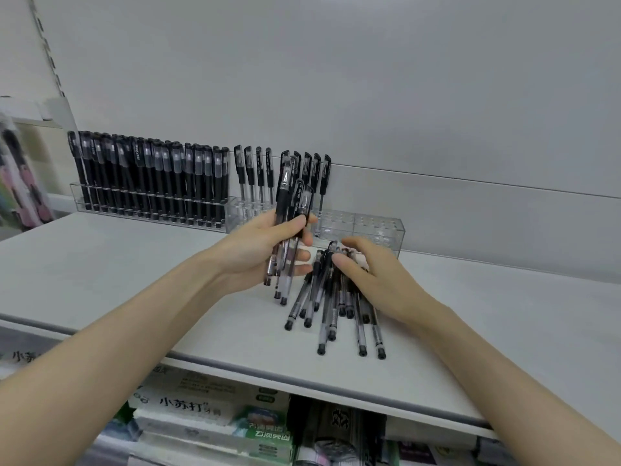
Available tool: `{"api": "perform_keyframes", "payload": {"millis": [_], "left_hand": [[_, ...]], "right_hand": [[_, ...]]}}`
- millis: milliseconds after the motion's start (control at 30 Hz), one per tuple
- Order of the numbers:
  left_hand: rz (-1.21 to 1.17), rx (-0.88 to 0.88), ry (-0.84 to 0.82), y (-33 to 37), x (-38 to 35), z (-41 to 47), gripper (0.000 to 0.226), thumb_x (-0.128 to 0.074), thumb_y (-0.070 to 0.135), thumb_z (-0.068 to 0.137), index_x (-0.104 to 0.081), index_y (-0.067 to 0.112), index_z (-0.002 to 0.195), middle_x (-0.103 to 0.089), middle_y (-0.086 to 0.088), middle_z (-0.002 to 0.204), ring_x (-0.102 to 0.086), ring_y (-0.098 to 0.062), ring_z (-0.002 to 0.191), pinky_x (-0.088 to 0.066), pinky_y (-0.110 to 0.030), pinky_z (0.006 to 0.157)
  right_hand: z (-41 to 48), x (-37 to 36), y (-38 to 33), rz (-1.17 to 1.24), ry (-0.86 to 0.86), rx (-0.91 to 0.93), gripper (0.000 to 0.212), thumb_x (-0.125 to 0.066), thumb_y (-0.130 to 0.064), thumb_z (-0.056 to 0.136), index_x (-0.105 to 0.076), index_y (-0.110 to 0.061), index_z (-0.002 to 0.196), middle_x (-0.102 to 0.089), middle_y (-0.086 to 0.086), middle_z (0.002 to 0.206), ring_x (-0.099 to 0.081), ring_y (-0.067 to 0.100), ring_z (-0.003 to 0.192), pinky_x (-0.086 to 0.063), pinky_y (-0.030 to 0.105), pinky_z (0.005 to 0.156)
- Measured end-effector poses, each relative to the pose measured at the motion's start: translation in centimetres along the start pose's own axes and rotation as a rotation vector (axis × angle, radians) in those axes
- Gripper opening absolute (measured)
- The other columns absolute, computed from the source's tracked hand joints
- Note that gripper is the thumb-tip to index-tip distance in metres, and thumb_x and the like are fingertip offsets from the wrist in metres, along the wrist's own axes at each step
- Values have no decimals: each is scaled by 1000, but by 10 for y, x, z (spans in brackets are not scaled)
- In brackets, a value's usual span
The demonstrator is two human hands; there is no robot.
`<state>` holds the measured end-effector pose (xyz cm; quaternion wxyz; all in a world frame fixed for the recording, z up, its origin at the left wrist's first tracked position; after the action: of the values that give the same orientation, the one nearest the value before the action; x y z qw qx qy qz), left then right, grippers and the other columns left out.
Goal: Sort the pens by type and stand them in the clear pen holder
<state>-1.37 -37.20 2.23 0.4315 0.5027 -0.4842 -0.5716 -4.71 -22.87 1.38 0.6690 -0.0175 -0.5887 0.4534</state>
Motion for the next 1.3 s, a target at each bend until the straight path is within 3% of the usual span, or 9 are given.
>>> {"api": "perform_keyframes", "payload": {"millis": [133, 267, 400, 533, 733, 900, 1067, 1200, 1300], "left_hand": [[84, -75, -95, 9, -15, 9, 22, -45, 24, 98, -58, 13, 111, -60, -2, 74, -55, -14, 62, -53, -32, 65], [176, -122, -179, 14, -21, 24, 18, -44, 18, 98, -59, 8, 96, -60, -1, 69, -50, -15, 61, -38, -29, 59], [140, -113, -231, 20, -16, 40, 23, -45, 16, 97, -61, 1, 105, -66, -4, 77, -58, -13, 68, -48, -26, 68], [162, -132, -162, 22, 9, 59, 23, -47, 23, 96, -61, 6, 105, -71, -11, 87, -67, -19, 78, -57, -32, 78], [272, -300, 69, 25, 38, 68, 24, -45, 36, 95, -56, 16, 105, -64, -4, 76, -58, -14, 56, -55, -30, 61], [280, -311, 42, 14, 44, 67, 37, -43, 31, 98, -50, -4, 108, -45, 2, 51, -34, -14, 41, -34, -26, 42], [231, -291, 2, 9, 42, 66, 32, -43, 22, 99, -56, -8, 99, -44, -2, 50, -39, -13, 43, -40, -21, 46], [165, -247, -17, 6, 42, 65, 25, -42, 28, 99, -59, 11, 102, -52, 0, 57, -48, -11, 48, -55, -28, 59], [126, -226, -35, 5, 39, 63, 25, -42, 31, 98, -58, 13, 104, -51, -2, 57, -44, -13, 46, -52, -30, 51]], "right_hand": [[9, 24, -20, 327, 166, 27, 33, -53, -38, 94, -55, -24, 123, -59, -22, 113, -55, -9, 103, -44, 17, 91], [30, 40, -33, 497, 267, 45, 23, -61, -28, 91, -64, -14, 108, -68, -11, 91, -63, -6, 83, -44, 7, 75], [47, 53, -34, 530, 396, 14, 6, -67, -17, 87, -65, -15, 82, -67, -4, 76, -60, -1, 70, -47, 12, 71], [59, 75, -32, 662, 563, -12, 11, -57, -12, 93, -52, -14, 84, -72, 10, 81, -68, 17, 73, -56, 29, 73], [72, 92, -31, 497, 803, -3, 11, -54, -15, 96, -48, -17, 87, -67, 8, 77, -65, 14, 62, -57, 29, 64], [87, 92, -33, 287, 863, 42, 17, -54, -18, 95, -44, -25, 84, -65, 12, 84, -64, 25, 71, -54, 31, 64], [100, 70, -31, 54, 780, 65, 10, -54, -20, 95, -45, -17, 94, -57, -10, 76, -63, 25, 73, -51, 47, 72], [105, 67, -28, 39, 744, 67, 10, -55, -21, 95, -47, -15, 96, -58, -7, 77, -64, 25, 74, -51, 49, 74], [109, 61, -30, -21, 685, 89, 19, -58, -20, 94, -48, -12, 108, -63, -1, 76, -65, 22, 70, -52, 46, 72]]}}
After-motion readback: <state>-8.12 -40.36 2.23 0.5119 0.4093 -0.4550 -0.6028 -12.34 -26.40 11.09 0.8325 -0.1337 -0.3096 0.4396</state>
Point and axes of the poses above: each hand's wrist, its own z-axis towards the middle knuckle, its own x-axis out of the back of the hand, y = z × x, the point moved 8 cm from there along z, towards the middle knuckle
